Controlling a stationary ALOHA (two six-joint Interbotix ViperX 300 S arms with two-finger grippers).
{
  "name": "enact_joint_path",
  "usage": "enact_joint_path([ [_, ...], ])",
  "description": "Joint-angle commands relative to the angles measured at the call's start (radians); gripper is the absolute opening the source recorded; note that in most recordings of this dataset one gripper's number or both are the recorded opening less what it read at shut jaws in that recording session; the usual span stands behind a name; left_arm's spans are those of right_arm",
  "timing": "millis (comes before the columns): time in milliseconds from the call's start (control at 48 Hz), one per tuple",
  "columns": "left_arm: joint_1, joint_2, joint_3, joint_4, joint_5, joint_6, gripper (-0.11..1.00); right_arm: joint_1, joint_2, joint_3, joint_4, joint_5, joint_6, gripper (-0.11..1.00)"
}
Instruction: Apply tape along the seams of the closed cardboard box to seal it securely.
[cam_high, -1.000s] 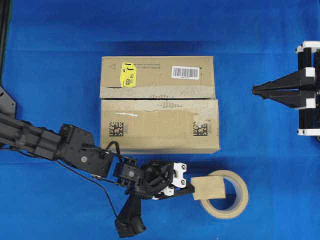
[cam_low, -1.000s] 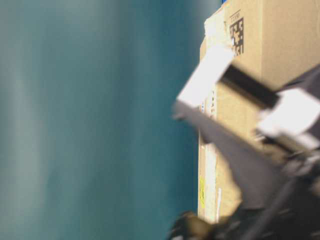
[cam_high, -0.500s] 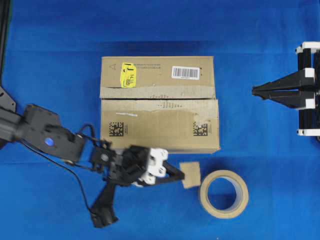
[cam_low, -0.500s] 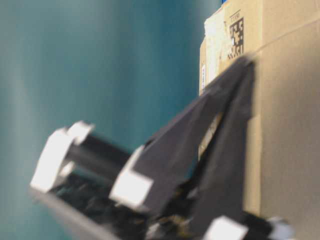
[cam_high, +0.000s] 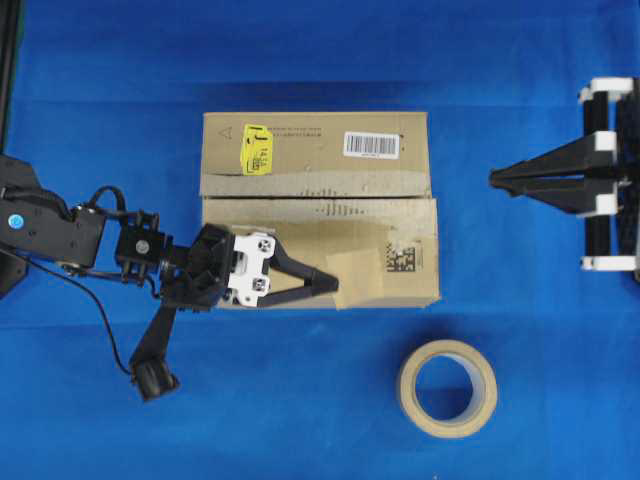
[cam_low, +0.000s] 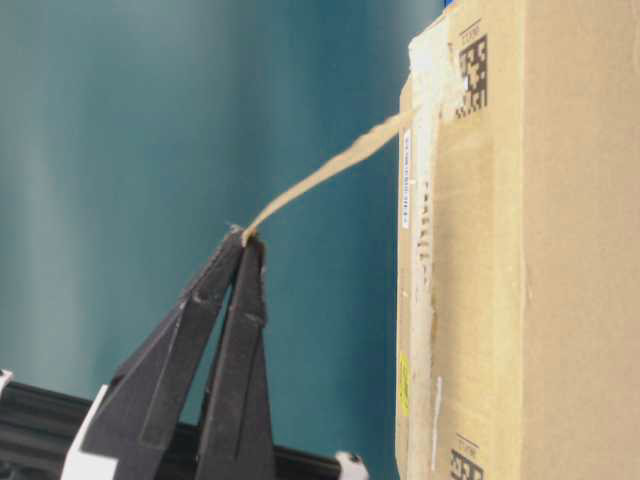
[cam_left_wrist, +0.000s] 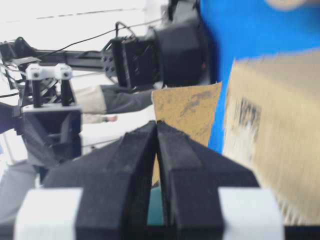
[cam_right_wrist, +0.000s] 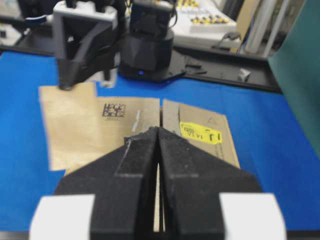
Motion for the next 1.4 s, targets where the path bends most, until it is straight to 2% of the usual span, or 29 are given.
enact_joint_path([
  [0,0.037,-0.025,-0.006,0.002,0.011,0.029,0.01,0.003,0.031,-0.038,-0.002,-0.009,-0.005,0.00],
  [375,0.161,-0.028,-0.009,0.002,0.103,0.037,0.01,0.002,0.138,-0.091,-0.008,-0.029,-0.029,0.00],
  [833,0.164,-0.041,0.011,0.002,0.192,0.028,0.01,-0.028,0.175,-0.109,-0.006,-0.052,-0.038,0.00],
  [1374,0.166,-0.044,0.017,0.002,0.267,0.025,0.01,-0.058,0.403,-0.232,0.029,-0.092,-0.009,0.00],
])
